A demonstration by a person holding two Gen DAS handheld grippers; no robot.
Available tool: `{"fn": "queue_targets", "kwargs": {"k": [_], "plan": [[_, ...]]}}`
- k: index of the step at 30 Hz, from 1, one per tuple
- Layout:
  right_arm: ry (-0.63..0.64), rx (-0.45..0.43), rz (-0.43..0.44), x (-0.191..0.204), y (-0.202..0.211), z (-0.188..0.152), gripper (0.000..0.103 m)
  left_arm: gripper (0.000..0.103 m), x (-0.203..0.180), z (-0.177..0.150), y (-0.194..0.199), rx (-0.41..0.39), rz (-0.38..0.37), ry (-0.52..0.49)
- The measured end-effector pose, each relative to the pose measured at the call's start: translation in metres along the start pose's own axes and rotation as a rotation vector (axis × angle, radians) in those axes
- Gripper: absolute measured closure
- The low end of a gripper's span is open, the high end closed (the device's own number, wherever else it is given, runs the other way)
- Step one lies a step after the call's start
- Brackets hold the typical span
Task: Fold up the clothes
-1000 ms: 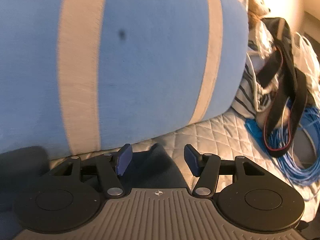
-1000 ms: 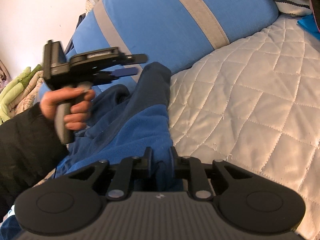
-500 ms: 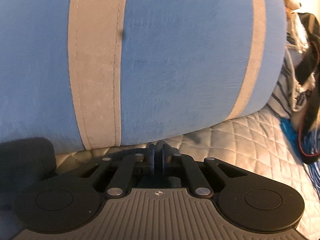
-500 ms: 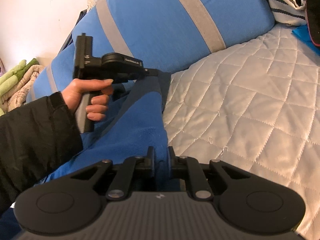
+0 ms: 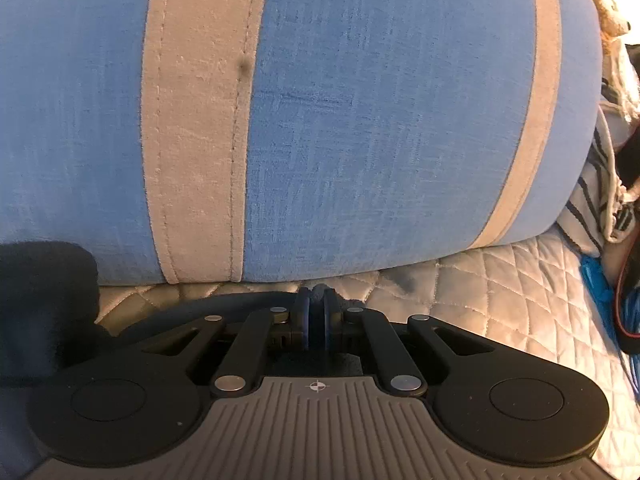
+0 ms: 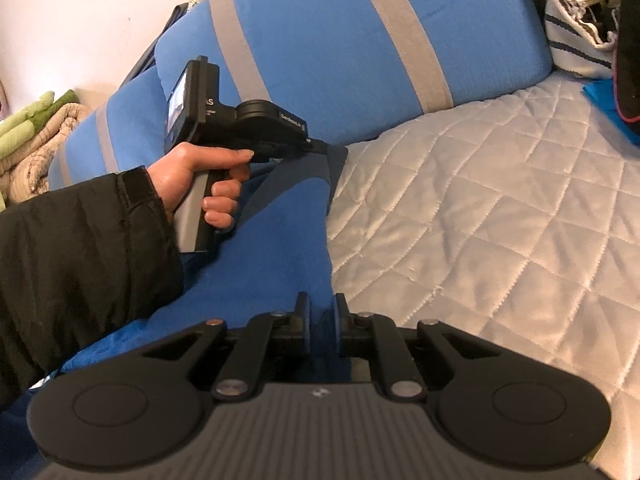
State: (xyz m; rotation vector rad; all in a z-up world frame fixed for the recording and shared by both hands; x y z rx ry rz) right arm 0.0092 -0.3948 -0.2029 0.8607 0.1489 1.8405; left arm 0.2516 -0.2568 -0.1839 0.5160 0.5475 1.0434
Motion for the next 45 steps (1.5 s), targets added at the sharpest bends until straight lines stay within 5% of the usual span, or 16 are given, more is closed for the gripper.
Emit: {"fn": "queue_targets", "kwargs": {"k": [3,5,6,8,11,17,26,39,45], "plan": [[0.039,0.017,-0.027,0.001,0.009,-0.002,0.101,0.085,-0.002,0.002,-0.001,0.013,0.01,-0.038],[0.041,0.015,-0.039,-0.001,0.014,-0.003,0.092,0.06,0.001,0.005,0.004,0.015,0.04,-0.046],[0.041,0.011,-0.059,-0.003,0.018,-0.002,0.085,0.053,0.004,0.007,0.007,0.014,0.058,-0.042],[0.034,-0.009,-0.079,-0.006,0.024,0.002,0.049,0.032,0.014,0.011,0.016,0.012,0.08,0.002],[0.025,-0.051,-0.098,-0.001,0.037,0.012,0.02,0.029,0.031,0.015,0.033,0.02,0.073,0.056],[0.081,-0.115,-0.145,0.032,0.071,0.036,0.005,0.028,0.077,0.015,0.119,0.017,0.056,0.143],[0.174,-0.22,-0.22,0.092,0.129,0.081,0.0,0.028,0.12,0.015,0.275,-0.07,0.093,0.104],[0.176,-0.336,-0.275,0.164,0.207,0.156,0.0,0.028,0.113,0.015,0.391,-0.238,0.133,0.066],[0.223,-0.447,-0.277,0.186,0.271,0.194,0.0,0.028,0.139,0.009,0.452,-0.332,0.137,0.154]]}}
Point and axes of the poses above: each gripper's, at about its wrist camera, not at the fingertips, and y roughly against the way its jaws point, x to its left, z to its top, the point moved 3 cm from there along -y, roughly the way its jaws point, and after that the axes turned 6 degrees about -x, right-handed, at the moved point
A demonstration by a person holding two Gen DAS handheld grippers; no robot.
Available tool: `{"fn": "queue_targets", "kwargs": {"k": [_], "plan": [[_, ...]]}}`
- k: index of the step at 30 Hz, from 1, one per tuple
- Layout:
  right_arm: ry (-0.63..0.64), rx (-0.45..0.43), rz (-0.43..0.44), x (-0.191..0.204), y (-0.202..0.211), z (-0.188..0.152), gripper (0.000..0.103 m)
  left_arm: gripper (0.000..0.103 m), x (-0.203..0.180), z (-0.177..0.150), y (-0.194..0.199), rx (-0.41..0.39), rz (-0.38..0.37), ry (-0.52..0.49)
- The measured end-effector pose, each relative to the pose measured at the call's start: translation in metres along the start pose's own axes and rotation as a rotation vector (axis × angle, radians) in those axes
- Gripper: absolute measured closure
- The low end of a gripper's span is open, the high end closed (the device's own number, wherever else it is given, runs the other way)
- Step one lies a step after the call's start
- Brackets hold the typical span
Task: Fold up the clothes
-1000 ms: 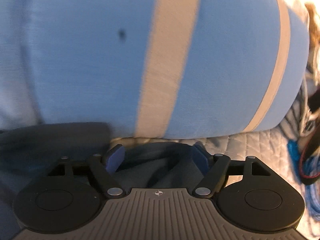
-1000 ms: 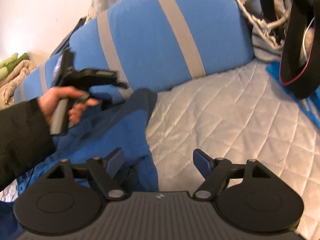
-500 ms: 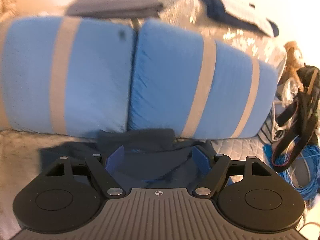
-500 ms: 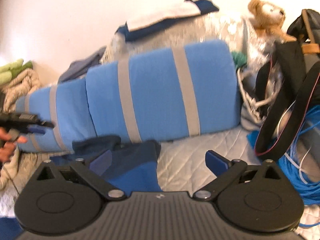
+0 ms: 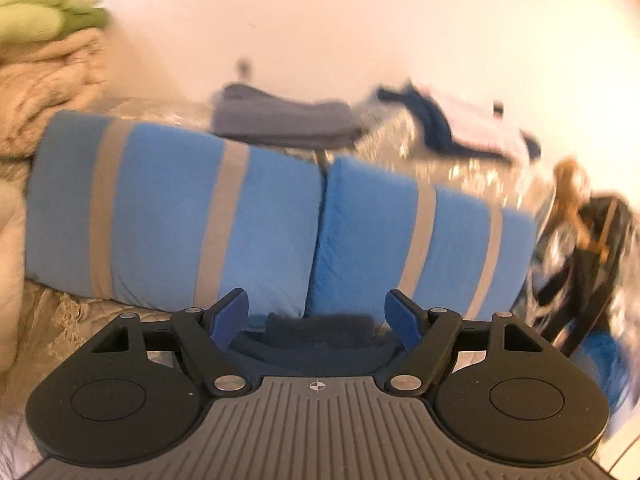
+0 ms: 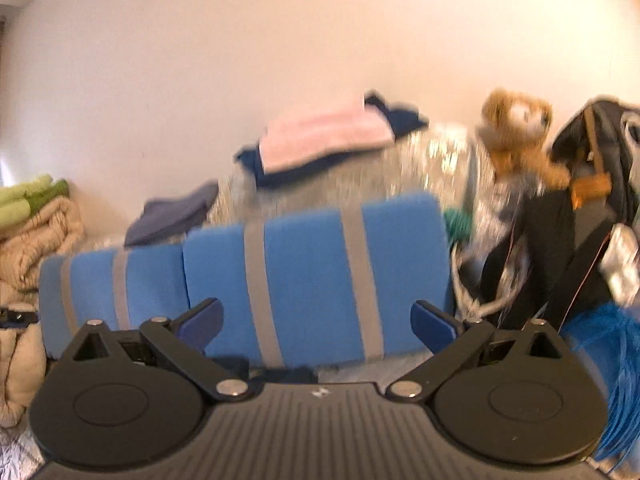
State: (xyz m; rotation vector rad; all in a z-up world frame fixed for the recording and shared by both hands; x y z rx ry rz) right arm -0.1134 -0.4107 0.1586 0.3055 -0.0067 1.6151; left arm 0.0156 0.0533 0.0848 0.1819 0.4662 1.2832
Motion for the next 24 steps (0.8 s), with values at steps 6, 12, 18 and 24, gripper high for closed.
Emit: {"fn": "queue_targets", "kwargs": {"k": [6,12,18,24], "plan": [[0.008,-0.105,-0.024,-0.022,0.045,0.053,0.0,0.028,0.03,0.014,0.055,-0.092,0.029,0.035],[-0.019,-0.193,-0.031,-0.049,0.094,0.108,0.0,0.028,0.037,0.036,0.121,-0.149,0.081,-0.079],[-0.018,-0.235,-0.01,-0.066,0.141,0.141,0.0,0.026,0.042,0.059,0.2,-0.221,0.083,-0.132],[0.098,-0.185,0.033,-0.058,0.156,0.102,0.0,0.023,0.056,0.028,0.24,-0.204,0.063,-0.087]]}}
Point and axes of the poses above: each gripper's, at about its wrist camera, not at the fingertips, and y roughly against the way its jaws point, x to its left, z to its top, the point moved 3 cm from there along -y, roughly the way its jaws point, and after that the axes turned 6 degrees about -x, right-handed, at the moved point
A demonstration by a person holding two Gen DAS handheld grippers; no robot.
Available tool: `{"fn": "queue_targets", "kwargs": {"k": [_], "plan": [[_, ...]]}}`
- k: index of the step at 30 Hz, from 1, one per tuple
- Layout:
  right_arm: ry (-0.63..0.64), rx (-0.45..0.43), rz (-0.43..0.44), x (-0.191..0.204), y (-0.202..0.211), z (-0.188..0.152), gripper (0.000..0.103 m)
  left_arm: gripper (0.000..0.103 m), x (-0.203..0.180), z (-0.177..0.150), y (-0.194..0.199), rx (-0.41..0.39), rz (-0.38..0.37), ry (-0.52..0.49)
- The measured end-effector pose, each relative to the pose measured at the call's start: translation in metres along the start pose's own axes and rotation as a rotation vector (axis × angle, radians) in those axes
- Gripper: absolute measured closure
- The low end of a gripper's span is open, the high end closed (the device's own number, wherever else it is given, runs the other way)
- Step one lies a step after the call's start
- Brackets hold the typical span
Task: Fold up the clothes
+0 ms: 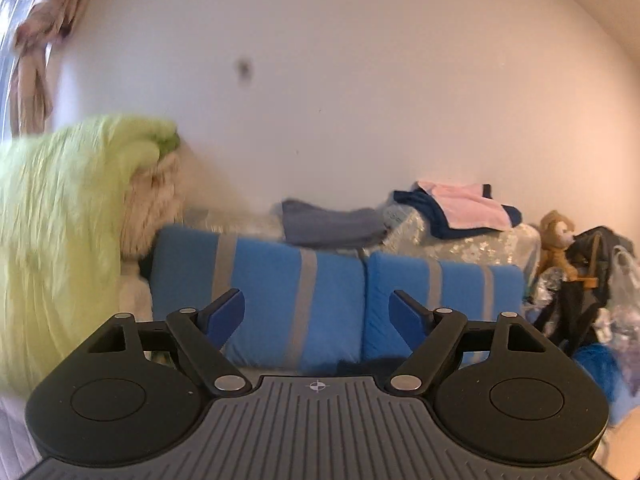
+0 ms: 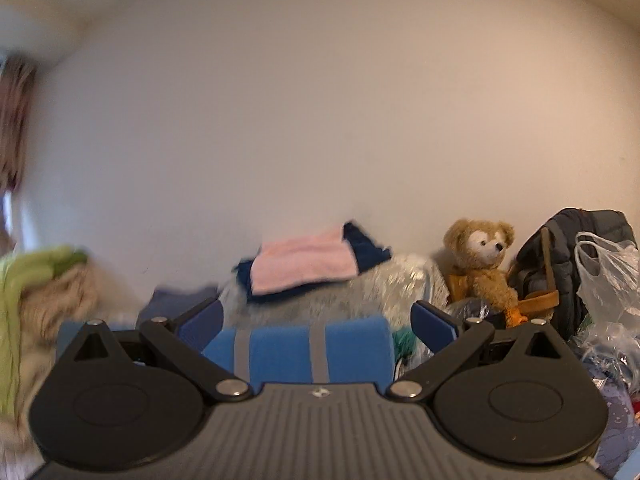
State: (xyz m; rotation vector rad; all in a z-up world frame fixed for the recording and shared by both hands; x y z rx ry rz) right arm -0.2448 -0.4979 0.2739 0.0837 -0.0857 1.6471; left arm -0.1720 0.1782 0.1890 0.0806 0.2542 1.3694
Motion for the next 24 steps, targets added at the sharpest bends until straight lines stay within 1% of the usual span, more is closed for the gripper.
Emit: {"fn": "queue_targets", "kwargs": {"k": [3,5,9,12,15,16,19,24], "plan": [[0.078,0.033,0.031,0.013,0.002,-0.039,0.0,0.023,0.005,-0.044,0.003,0.088,0.003,0.061],[0.13,0.056,0.052,0.021,0.003,-0.066,0.0,0.023,0.003,-0.075,-0.001,0.133,0.009,0.054],[0.13,0.128,0.129,0.034,-0.005,-0.117,0.0,0.023,-0.005,-0.139,-0.012,0.163,0.047,-0.022],[0.109,0.167,0.167,0.039,-0.01,-0.142,0.0,0.023,-0.011,-0.179,-0.018,0.199,0.034,-0.065],[0.091,0.201,0.175,0.039,-0.015,-0.161,0.0,0.023,-0.02,-0.216,-0.02,0.231,0.011,-0.138],[0.082,0.214,0.173,0.039,-0.017,-0.168,0.0,0.023,-0.023,-0.226,-0.02,0.24,0.003,-0.164],[0.058,0.255,0.163,0.037,-0.021,-0.186,0.0,0.023,-0.031,-0.244,-0.015,0.261,-0.024,-0.229],[0.043,0.307,0.152,0.035,-0.024,-0.208,0.0,0.023,-0.046,-0.273,-0.007,0.295,-0.069,-0.336]]}}
Point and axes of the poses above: each gripper's, at about its wrist camera, not at the fingertips, and y roughly against the way its jaws point, x to its left, z to its top, the point moved 3 cm from there along -y, roughly the way its jaws point, and after that the axes turned 6 degrees about -x, right-handed, at the moved point
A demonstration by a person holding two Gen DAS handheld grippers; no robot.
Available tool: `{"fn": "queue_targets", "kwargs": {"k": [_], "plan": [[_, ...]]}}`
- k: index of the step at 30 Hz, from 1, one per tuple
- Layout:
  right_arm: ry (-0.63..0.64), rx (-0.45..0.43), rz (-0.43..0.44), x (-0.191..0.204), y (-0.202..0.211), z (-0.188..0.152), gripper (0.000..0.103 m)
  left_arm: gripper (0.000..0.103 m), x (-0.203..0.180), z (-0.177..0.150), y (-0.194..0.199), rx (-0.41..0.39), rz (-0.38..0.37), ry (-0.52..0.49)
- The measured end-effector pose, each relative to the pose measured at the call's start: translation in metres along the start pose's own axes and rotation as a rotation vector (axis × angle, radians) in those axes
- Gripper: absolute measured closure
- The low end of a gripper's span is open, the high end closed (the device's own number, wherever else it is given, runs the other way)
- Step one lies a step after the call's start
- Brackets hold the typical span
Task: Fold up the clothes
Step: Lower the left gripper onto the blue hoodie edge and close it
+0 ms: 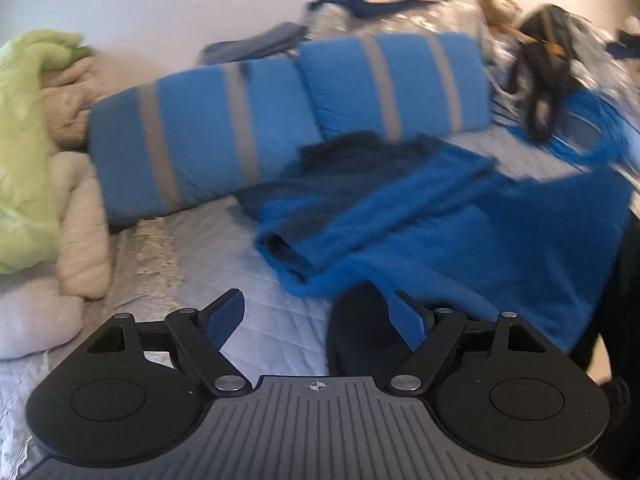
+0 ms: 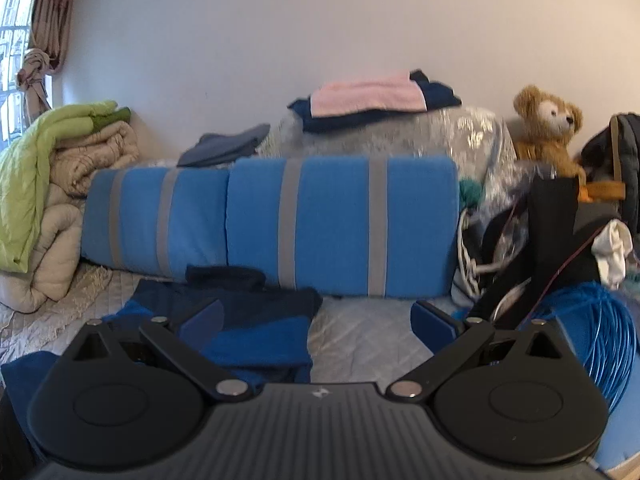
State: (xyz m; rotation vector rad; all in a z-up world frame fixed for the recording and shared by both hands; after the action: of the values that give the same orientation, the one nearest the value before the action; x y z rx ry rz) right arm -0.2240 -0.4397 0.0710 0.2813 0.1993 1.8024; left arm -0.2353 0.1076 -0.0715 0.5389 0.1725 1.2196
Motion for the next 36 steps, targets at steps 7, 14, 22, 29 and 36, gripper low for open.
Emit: {"fn": "queue_targets", "kwargs": {"k": [7,14,22,29,36], "plan": [[-0.01,0.025,-0.007,-0.001,-0.007,-0.01,0.0,0.023,-0.02,-0.017,-0.01,0.025,-0.011,-0.074],[-0.006,0.049,-0.005,0.002,-0.013,-0.015,0.0,0.023,-0.041,-0.015,-0.023,-0.037,0.051,-0.197],[0.051,0.113,0.003,0.017,-0.022,-0.041,0.0,0.059,-0.057,-0.005,-0.038,-0.051,0.038,-0.248],[0.047,0.152,0.024,0.021,-0.024,-0.057,0.0,0.091,-0.065,-0.006,-0.044,-0.035,0.008,-0.31],[0.077,0.184,0.05,0.024,-0.02,-0.069,0.0,0.093,-0.06,-0.006,-0.039,-0.035,0.021,-0.316]]}}
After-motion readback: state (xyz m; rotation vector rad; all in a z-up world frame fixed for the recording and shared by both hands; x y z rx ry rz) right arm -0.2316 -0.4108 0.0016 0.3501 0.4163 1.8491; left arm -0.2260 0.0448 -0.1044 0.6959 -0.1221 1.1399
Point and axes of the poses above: each gripper's, at about its wrist camera, not at the fingertips, and y roughly against the way its jaws point, x to its left, z to its top, the point moved 3 cm from there along -y, roughly the way its jaws point, and after that the axes turned 6 degrees about -x, right-handed, at the moved point
